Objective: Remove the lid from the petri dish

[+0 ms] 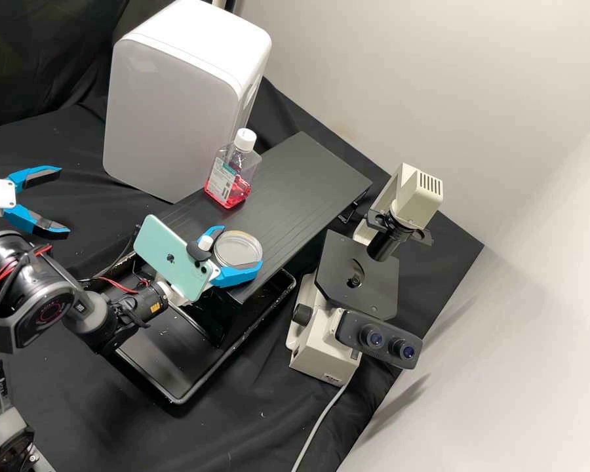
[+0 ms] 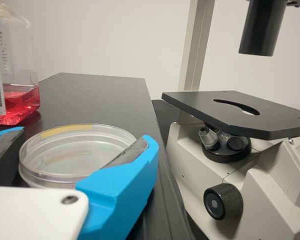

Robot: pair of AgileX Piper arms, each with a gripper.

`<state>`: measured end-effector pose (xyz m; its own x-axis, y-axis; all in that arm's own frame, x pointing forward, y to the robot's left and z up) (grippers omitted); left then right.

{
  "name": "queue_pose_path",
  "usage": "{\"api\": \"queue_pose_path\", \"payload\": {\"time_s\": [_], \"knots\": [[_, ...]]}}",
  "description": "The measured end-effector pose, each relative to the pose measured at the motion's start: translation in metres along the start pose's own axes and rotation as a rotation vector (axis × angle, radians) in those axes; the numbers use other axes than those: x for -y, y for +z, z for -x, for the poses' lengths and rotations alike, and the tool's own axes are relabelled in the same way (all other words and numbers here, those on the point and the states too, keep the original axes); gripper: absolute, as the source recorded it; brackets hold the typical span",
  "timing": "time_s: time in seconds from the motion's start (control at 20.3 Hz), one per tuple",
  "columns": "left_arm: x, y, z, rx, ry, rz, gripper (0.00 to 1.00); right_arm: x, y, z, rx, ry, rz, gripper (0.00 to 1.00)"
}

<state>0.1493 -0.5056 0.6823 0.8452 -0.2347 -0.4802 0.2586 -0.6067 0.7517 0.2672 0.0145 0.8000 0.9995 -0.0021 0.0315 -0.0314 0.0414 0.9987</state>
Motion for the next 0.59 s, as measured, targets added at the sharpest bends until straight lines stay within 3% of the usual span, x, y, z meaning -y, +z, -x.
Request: {"api": "queue_pose_path", "payload": {"time_s": [0.59], "knots": [[0.001,-0.0002,-0.0003,-0.001,-0.005,-0.002,1.0,0.0017,-0.0026,0.0003,-0.012,-0.005,0.0,0.0]]}}
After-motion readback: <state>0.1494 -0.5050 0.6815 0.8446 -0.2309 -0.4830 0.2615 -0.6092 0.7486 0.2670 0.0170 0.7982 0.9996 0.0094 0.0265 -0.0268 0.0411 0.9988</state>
